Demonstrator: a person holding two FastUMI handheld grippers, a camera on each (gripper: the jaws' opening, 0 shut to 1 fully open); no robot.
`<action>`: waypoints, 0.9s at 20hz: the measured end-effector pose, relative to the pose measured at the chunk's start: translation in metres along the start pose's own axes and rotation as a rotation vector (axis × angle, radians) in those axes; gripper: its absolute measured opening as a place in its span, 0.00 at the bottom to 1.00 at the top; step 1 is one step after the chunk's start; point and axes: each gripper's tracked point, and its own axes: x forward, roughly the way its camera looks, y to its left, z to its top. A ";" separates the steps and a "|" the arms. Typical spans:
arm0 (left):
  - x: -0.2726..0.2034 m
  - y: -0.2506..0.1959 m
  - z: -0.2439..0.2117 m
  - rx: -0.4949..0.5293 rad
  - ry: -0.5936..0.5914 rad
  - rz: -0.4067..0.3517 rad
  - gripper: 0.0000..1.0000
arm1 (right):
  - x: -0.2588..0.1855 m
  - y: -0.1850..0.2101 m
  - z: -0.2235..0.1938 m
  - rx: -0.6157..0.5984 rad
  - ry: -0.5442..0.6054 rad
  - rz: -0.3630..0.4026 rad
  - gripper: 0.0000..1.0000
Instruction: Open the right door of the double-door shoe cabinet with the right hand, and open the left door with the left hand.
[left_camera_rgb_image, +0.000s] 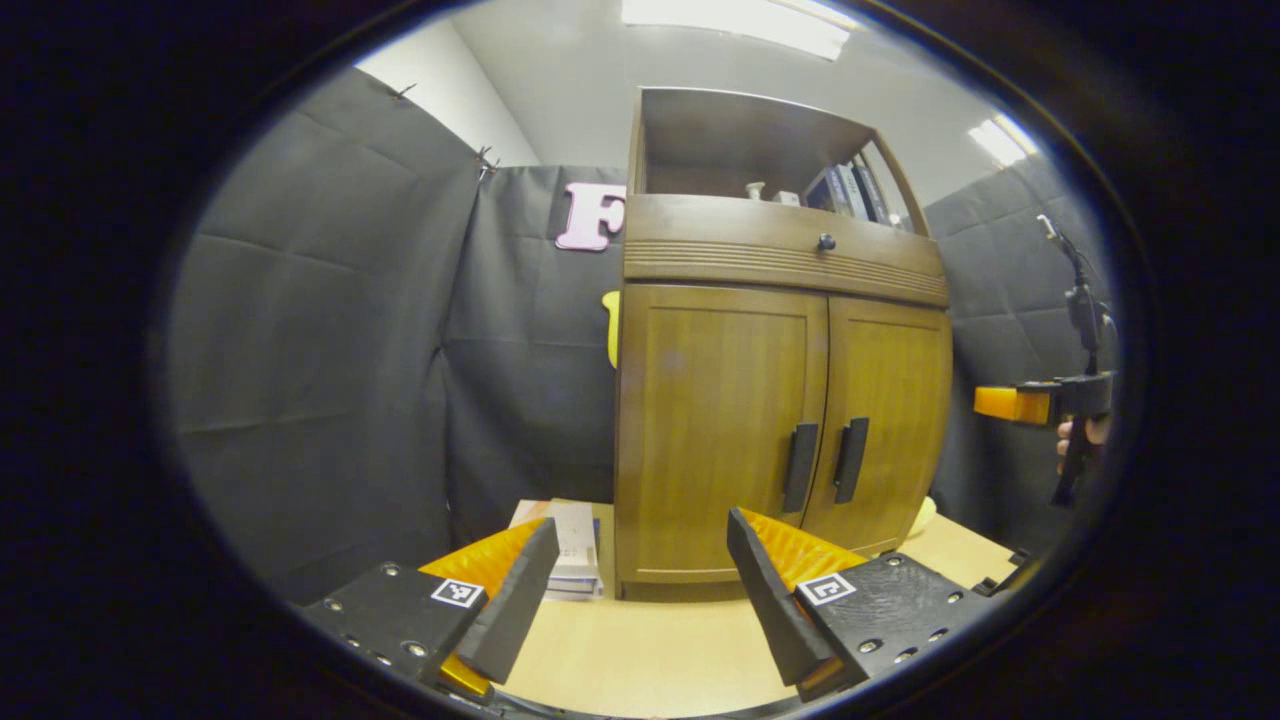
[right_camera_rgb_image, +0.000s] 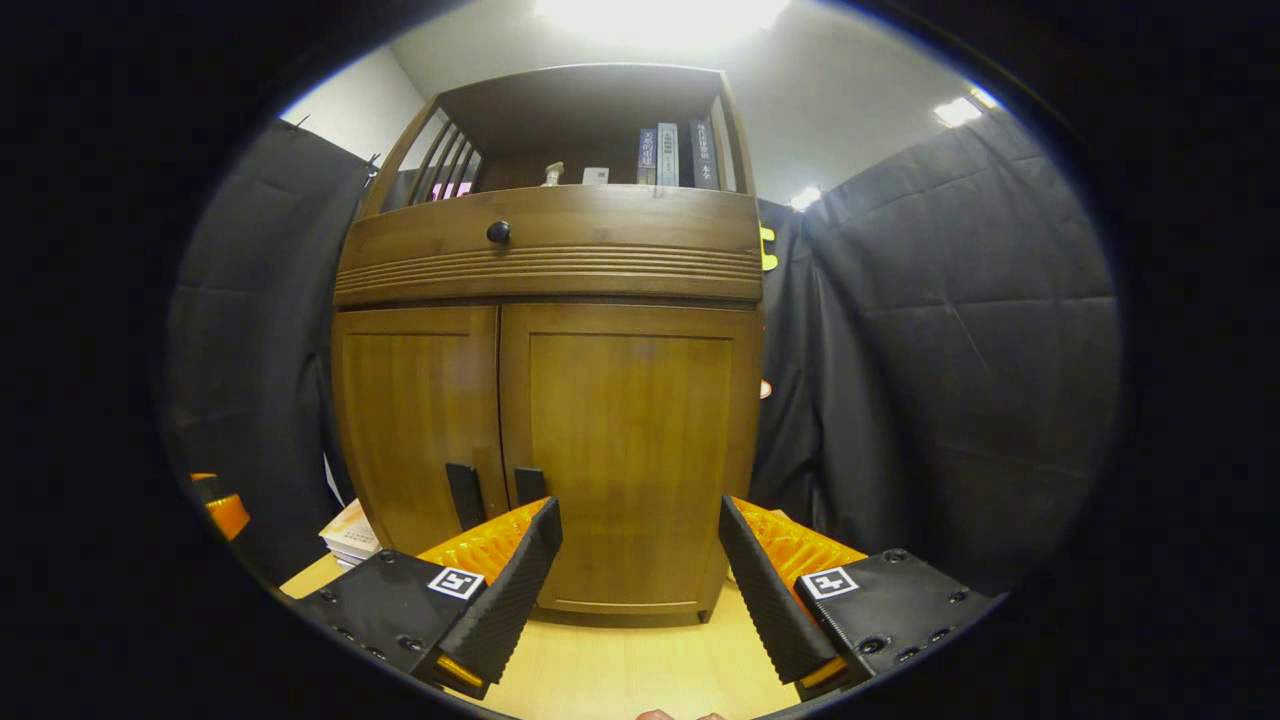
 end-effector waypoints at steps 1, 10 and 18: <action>0.001 0.000 0.000 -0.005 0.004 0.005 0.97 | 0.006 0.006 0.001 0.010 0.001 0.006 0.97; 0.000 0.012 -0.004 -0.027 0.057 0.088 0.98 | 0.067 0.073 -0.008 0.024 0.016 0.107 0.97; 0.000 0.020 -0.010 -0.041 0.084 0.123 0.99 | 0.126 0.100 -0.037 -0.010 0.075 0.097 0.97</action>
